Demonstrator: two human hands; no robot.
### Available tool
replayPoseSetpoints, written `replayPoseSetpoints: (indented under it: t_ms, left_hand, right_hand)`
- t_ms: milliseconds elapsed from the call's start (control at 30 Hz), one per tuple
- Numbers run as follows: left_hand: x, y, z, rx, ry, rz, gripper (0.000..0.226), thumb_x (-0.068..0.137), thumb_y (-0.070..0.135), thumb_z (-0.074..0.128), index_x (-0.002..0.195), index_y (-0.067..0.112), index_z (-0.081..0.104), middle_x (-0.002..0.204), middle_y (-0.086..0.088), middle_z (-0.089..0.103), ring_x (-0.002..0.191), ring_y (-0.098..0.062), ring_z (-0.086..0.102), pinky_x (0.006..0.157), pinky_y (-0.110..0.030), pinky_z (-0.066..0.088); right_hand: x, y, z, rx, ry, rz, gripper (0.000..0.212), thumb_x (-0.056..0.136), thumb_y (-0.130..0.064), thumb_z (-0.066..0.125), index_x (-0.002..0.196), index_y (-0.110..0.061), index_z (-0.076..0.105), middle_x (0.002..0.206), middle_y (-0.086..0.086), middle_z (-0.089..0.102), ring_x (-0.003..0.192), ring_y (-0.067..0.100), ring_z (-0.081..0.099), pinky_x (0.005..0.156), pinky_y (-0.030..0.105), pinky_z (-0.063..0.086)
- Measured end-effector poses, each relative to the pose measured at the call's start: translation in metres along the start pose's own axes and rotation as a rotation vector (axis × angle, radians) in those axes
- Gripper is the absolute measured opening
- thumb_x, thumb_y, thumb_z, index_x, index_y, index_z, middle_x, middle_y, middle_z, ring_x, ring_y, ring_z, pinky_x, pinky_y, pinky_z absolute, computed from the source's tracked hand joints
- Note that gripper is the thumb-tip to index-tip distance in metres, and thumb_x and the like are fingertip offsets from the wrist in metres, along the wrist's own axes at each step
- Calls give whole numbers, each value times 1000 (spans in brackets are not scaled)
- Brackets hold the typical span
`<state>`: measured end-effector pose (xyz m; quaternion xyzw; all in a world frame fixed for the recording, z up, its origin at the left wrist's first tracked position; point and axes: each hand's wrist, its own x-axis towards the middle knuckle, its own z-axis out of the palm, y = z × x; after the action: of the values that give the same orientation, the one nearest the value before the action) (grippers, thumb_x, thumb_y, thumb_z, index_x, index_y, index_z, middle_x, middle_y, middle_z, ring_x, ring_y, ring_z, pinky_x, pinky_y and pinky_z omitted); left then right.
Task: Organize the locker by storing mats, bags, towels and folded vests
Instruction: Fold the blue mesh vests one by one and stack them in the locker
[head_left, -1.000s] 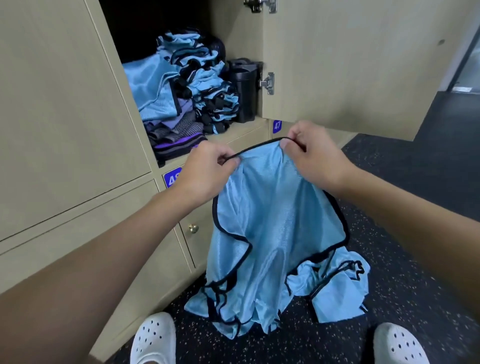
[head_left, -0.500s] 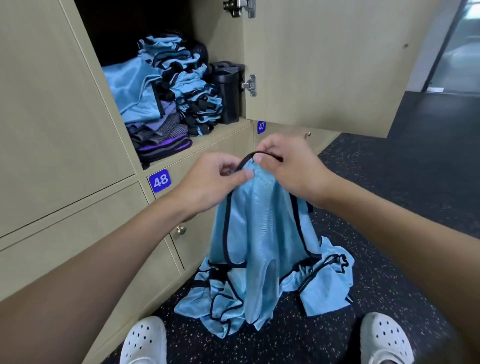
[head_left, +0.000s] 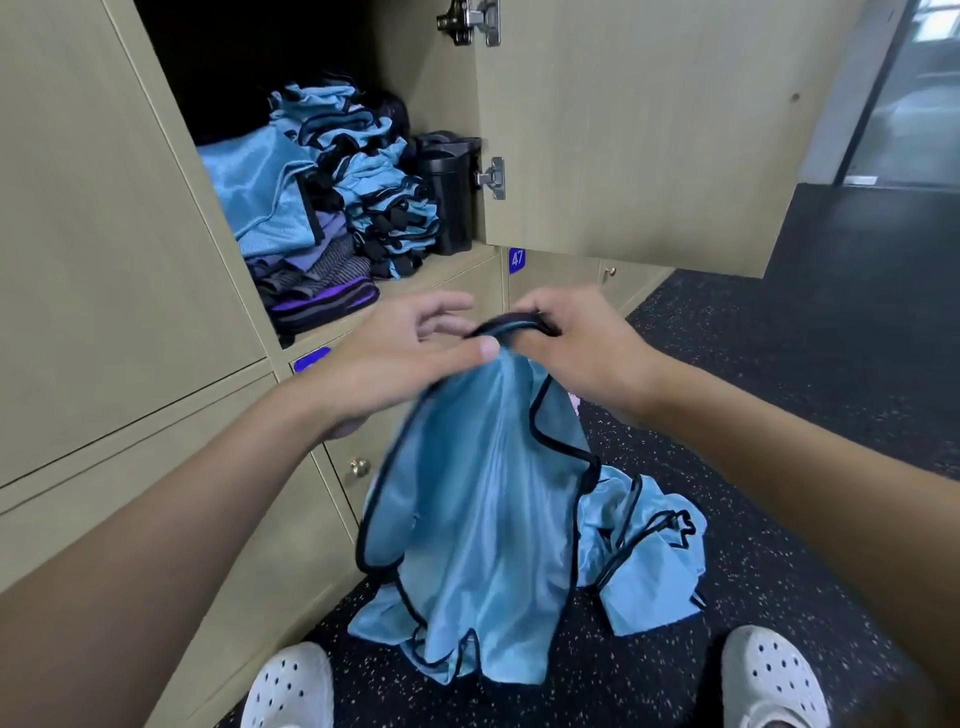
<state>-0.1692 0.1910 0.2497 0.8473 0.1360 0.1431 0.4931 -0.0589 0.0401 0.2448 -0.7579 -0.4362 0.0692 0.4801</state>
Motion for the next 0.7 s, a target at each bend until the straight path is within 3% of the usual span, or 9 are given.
replayPoseSetpoints:
  t_ms: [67,133,200,267,367,467,533,633,700]
  left_hand:
    - [-4,5,6,54,-35,47,24,88,21,73,110,12,71,92,-4,76,82,-11,66,82,-37,54]
    - [-2,6,5,85,53,85,8,91,17,70,92,11,75,83,-9,76,75,-16,64,81,-46,56]
    - [0,7,-1,49,179,100,11,93,15,67,85,12,75,82,-7,76,75,-17,66,83,-48,57]
    - [1,11,-8,-37,290,130,15,95,15,65,82,17,72,80,-4,75,74,-16,67,81,-46,58]
    - [6,13,-22,-148,398,130,21,99,16,60,80,19,68,78,-3,72,71,-15,66,75,-40,58]
    - [11,7,-32,-106,480,108,19,99,17,59,82,23,66,81,-4,69,78,-23,62,76,-43,54]
    - [6,7,-30,-61,352,47,10,94,23,67,104,25,65,97,5,69,89,-14,63,77,-29,50]
    - [-3,9,-20,38,-40,57,86,76,41,80,149,28,36,140,17,52,123,9,51,92,-9,44]
    - [-8,11,-10,100,-197,90,96,72,40,84,152,29,32,137,18,57,122,10,53,101,-11,41]
  right_hand:
    - [-1,-2,4,34,-6,1,10,91,-2,58,87,-2,67,73,8,59,63,8,45,57,21,37]
    - [-2,-2,5,88,-5,29,7,92,-7,61,87,-6,65,75,7,62,65,10,50,61,26,43]
    - [-4,1,4,179,-56,93,10,90,-8,65,98,-3,64,90,15,71,75,20,63,70,38,55]
    - [-8,3,2,191,-196,169,14,86,-2,67,100,-2,64,94,15,73,79,22,70,72,35,60]
    - [-13,4,5,42,-255,169,9,87,-3,63,79,-4,58,68,4,57,55,10,53,49,19,46]
    - [-10,5,5,63,-154,119,10,89,-6,64,85,1,58,72,3,54,61,9,47,52,19,38]
    - [-7,4,5,63,-103,79,12,89,-6,64,91,5,60,72,3,52,60,9,42,50,16,33]
    - [-7,2,7,54,-97,39,12,88,-4,63,89,8,59,71,4,47,60,9,37,50,20,31]
    - [-8,1,9,63,-117,37,7,86,1,61,88,8,60,71,6,51,59,8,40,51,20,33]
